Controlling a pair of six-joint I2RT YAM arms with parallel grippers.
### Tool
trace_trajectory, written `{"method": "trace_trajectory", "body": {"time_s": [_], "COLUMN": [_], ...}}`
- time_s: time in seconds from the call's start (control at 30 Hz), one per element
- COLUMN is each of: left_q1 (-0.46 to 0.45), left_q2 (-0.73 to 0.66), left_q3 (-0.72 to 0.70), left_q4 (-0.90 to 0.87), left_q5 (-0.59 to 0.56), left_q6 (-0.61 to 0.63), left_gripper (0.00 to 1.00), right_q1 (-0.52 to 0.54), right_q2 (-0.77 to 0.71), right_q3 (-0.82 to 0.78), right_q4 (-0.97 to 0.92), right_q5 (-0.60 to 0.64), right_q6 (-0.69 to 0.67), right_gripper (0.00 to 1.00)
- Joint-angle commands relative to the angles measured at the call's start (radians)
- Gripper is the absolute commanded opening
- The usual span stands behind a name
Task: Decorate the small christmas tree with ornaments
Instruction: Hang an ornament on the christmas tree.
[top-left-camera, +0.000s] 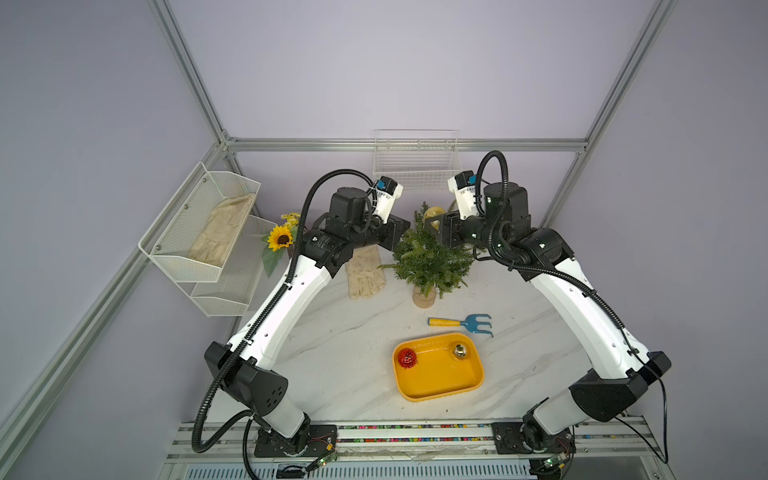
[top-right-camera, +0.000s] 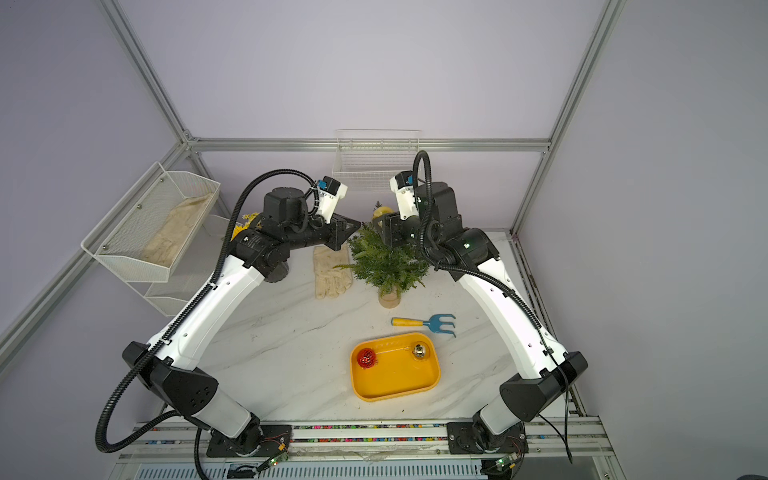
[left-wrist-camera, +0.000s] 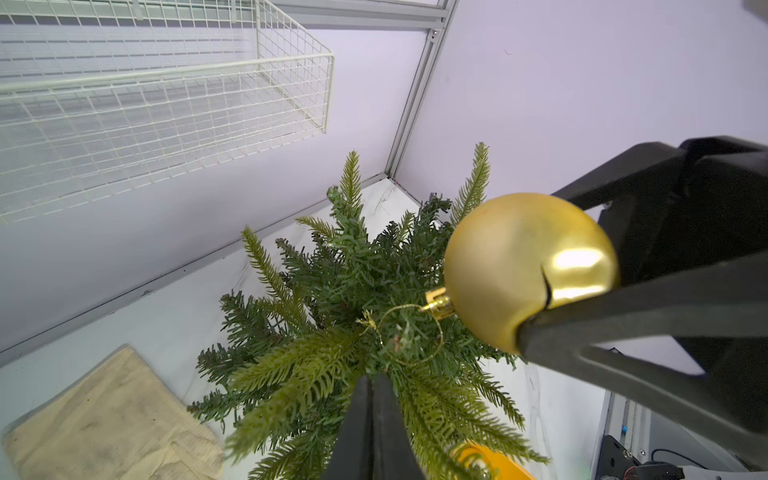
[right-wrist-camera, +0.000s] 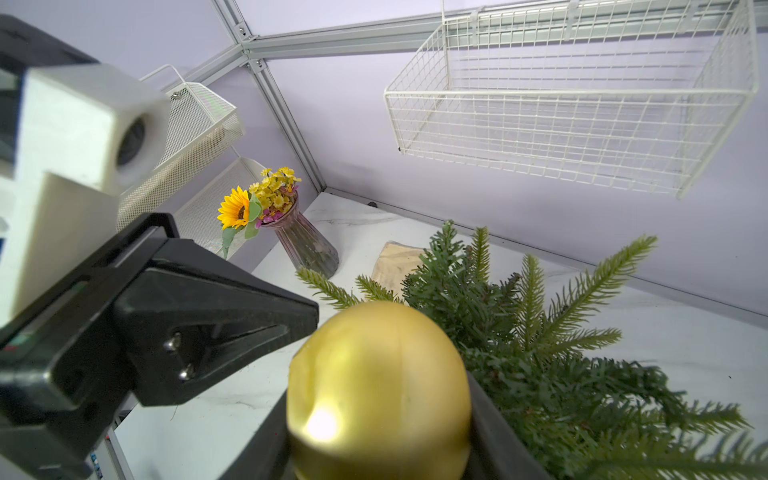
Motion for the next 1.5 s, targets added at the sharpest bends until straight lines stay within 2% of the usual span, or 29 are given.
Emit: {"method": "trace_trajectory", "body": {"time_s": [0.0, 0.57, 1.07, 1.23, 1.33, 1.47], "left_q1": [-0.009, -0.02, -0.021, -0.021, -0.021, -0.023], "left_q2": [0.012, 0.061, 0.068, 0.069, 0.071, 0.074], "left_q3": [0.113, 0.15, 0.161, 0.164, 0.163, 0.165], "left_q4": [0.012, 0.01, 0.014, 0.014, 0.014, 0.014], "left_q5": [0.029, 0.061, 0.065, 0.06, 0.057, 0.06], "left_q6": [-0.013, -0.031, -0.033, -0.033, -0.033, -0.033], "left_gripper": [0.04, 0.03, 0.03, 0.03, 0.03, 0.03], "right_q1": [-0.006, -0.007, -0.007, -0.007, -0.007, -0.007], "right_q2": [-0.04, -0.066, -0.072, -0.083, -0.091, -0.097], "right_q3": [-0.012, -0.039, -0.061, -0.068, -0.073, -0.073], "right_q4": [0.001, -0.003, -0.007, -0.009, -0.009, -0.01], "right_q5": [0.009, -0.014, -0.126, -0.124, -0.121, -0.115], "right_q6": [-0.025, -0.02, -0.027, -0.027, -0.026, -0.026], "right_gripper": [0.51, 0.5, 0.51, 0.67, 0.72, 0.74]}}
